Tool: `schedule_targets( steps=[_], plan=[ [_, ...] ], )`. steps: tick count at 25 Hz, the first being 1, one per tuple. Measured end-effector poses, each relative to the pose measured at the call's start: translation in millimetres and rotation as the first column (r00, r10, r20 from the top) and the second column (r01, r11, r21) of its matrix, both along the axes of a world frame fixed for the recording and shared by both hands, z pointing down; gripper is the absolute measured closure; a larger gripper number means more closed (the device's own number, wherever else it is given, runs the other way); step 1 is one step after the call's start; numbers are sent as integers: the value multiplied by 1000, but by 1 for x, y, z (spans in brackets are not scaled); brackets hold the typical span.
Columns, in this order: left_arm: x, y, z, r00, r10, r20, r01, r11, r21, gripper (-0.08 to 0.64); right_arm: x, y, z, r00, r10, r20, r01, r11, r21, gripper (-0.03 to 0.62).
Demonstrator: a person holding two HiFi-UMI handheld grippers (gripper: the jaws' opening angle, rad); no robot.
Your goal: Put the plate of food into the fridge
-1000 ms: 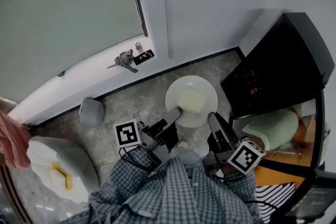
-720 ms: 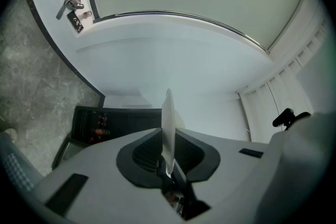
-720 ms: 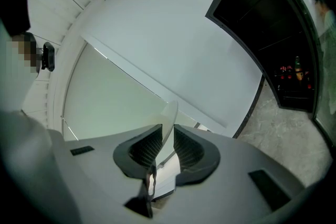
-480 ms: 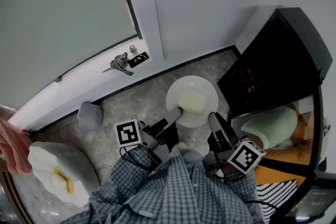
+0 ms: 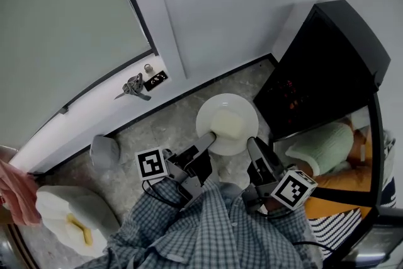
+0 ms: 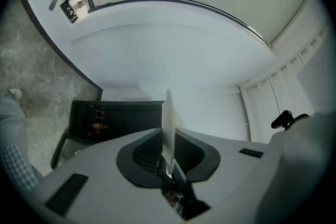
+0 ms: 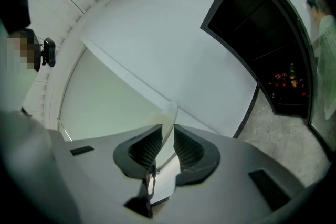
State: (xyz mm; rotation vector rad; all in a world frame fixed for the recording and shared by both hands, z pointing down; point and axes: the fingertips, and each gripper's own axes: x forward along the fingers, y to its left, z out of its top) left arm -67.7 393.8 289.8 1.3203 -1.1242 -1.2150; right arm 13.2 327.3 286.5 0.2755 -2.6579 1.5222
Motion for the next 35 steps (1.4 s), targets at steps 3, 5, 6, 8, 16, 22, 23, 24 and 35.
schedule_targets(
  steps=[3,5,6,8,16,22,23,24,35],
  plan=[
    [3,-14,2,1000,27,-4,-27,1000,3,509,6,-13,0,1000,30,-9,-30,1000,6,517],
    [5,-23,2,999,49,-8,-49,999,4,509,10,-21,1,998,53,-17,-53,999,12,517],
    [6,-28,2,998,59,-8,-59,998,4,509,11,-25,1,998,63,-18,-63,998,15,517],
    [7,-38,2,997,77,-6,-77,997,7,509,13,-33,0,997,82,-12,-82,997,13,518],
    [3,-68,1,990,138,3,-138,990,4,509,13,-58,1,990,144,-12,-144,990,12,518],
    [-5,-106,1,979,204,4,-204,979,0,509,8,-91,2,979,202,-24,-201,979,22,518],
    [-6,-112,1,976,217,3,-217,976,0,509,8,-96,2,976,215,-25,-214,977,17,518],
    [-7,-119,1,973,229,2,-229,973,-1,509,7,-100,2,974,226,-20,-226,974,10,518],
    [-24,-186,-4,938,346,-11,-346,938,-11,509,-5,-156,-4,940,340,-31,-340,940,12,518]
  ],
)
